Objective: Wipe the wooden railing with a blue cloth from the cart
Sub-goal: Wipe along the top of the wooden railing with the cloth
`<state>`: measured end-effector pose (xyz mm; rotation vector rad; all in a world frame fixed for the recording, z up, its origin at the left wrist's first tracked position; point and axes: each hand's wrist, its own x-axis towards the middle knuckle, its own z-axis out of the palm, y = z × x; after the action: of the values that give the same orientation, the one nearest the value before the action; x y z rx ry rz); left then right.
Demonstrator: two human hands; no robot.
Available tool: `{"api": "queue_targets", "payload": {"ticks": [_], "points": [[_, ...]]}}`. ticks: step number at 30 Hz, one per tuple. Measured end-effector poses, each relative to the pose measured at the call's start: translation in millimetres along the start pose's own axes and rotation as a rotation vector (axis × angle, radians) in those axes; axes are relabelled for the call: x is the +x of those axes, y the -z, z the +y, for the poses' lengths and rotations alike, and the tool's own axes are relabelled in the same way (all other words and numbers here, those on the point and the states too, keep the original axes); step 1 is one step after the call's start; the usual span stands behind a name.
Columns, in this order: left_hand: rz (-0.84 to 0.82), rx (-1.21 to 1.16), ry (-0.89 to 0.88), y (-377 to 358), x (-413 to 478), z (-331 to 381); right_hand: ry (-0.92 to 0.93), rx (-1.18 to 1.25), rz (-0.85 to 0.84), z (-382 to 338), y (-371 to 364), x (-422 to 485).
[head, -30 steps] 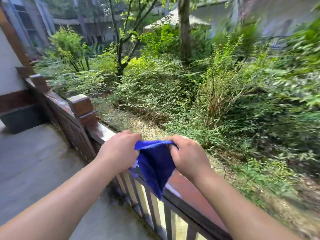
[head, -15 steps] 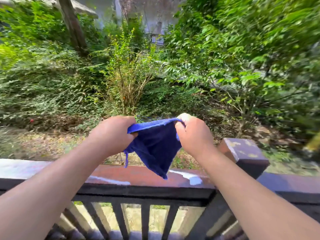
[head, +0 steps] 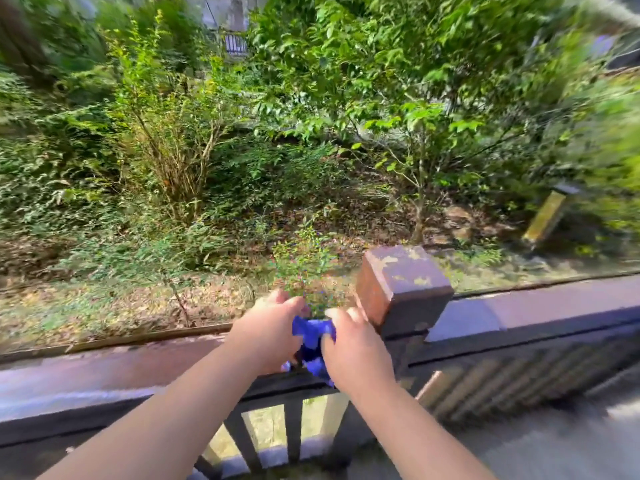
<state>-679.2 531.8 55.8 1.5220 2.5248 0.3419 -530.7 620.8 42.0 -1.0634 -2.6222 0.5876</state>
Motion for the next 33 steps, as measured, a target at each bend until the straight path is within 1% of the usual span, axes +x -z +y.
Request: {"api": "queue_targets", "payload": {"ticks": [1,2,4,6,11,15,20,24,27,31,33], "points": [[-0.089,0.015,-0.035,-12.2,2.4,2.9,0.01,-0.027,-0.103,11.3,-13.7,-2.9],[-0.142,0.024,-0.062,-21.8,3.1,4.9,0.02,-0.052,-0.178,20.3,-23.8,-5.6],[-0.151,0.073,-0.086,-39.7,7.2,9.7,0.033,-0.067,-0.23,38.5,-37.7,-5.4],[-0.095,0.149,-0.092,-53.1,10.8,14.4,0.034,-0.063,-0.204,47.9,-44.6,-0.9],[-0.014,0.182,-0.066,-69.6,17.9,21.2,0.075,-0.066,-0.161,43.7,-58.1,6.5],[0.083,0.221,-0.054,-79.5,24.3,24.1,0.125,-0.087,-0.067,49.2,-69.4,5.8],[0.016,0.239,-0.031,-80.9,28.9,21.0,0.155,-0.086,-0.034,49.9,-75.2,10.9],[-0.036,0.268,-0.053,-76.5,25.4,6.2,0.155,-0.128,-0.085,43.6,-72.8,19.1],[-0.044,0.269,-0.058,-69.5,18.4,-15.1,0.176,-0.195,-0.161,37.6,-74.1,24.3],[0.005,0.219,0.008,-59.1,0.6,-51.4,0.164,-0.246,-0.241,19.5,-79.4,31.7],[0.001,0.253,0.021,-55.6,-6.2,-67.9,0.181,-0.277,-0.244,9.3,-83.1,33.1]]}}
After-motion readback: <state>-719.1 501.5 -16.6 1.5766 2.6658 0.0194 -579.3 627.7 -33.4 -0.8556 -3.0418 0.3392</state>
